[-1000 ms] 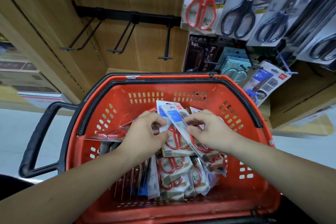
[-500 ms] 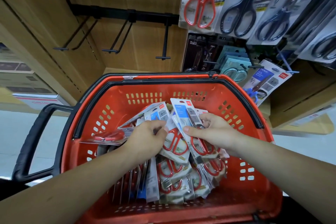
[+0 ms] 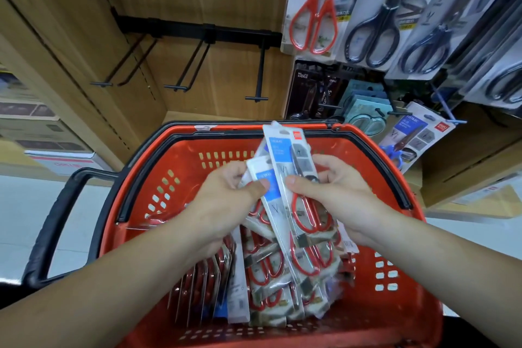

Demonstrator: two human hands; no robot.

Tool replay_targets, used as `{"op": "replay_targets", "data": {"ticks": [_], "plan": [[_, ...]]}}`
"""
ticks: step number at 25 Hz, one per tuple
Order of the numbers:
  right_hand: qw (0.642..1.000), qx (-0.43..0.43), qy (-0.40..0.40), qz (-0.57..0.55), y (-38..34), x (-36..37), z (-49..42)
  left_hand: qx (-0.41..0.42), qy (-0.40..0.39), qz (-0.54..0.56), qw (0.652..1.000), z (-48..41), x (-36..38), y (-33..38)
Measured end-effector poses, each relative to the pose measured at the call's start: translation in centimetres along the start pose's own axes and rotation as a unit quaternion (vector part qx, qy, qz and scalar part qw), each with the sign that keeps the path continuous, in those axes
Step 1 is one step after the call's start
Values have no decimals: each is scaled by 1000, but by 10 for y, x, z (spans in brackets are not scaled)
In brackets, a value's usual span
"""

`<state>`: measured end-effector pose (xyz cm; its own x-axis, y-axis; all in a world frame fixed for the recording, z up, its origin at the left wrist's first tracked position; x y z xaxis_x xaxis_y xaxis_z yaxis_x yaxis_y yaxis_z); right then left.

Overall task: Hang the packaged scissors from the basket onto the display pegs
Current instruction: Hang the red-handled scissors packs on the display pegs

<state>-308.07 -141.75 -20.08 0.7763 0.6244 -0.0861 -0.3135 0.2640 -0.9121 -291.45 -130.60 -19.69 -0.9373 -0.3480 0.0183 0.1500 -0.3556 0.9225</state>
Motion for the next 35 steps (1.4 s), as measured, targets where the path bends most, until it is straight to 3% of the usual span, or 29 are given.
{"op": "replay_targets", "data": {"ticks": [3,8,14,18,28,35], "plan": [[997,-51,51,3,-19,-14,2,38,68,37,996,1,-19,20],[997,-74,18,-17,-31,0,17,60,117,38,991,17,-24,34],[991,-97,69,-59,-38,22,44,80,76,79,991,41,-8,44],[987,-136,79,-27,-62,24,59,108,27,32,993,55,-9,63],[922,-327,200,61,-161,6,99,253,107,-14,962,69,-56,124],[895,-377,238,18,-201,-12,77,298,188,-61,934,60,-75,150]]}}
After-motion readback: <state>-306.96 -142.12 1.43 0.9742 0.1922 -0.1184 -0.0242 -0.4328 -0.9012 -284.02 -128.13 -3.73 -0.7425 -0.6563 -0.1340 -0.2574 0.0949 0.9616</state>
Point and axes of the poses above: each hand's wrist, its own z-axis away from the middle knuckle, its own x-axis out of the palm, y = z × x, the point moved 6 cm from there along -z, towards the middle knuckle, and after that the axes turned 5 degrees about -y, right-handed, at the moved point
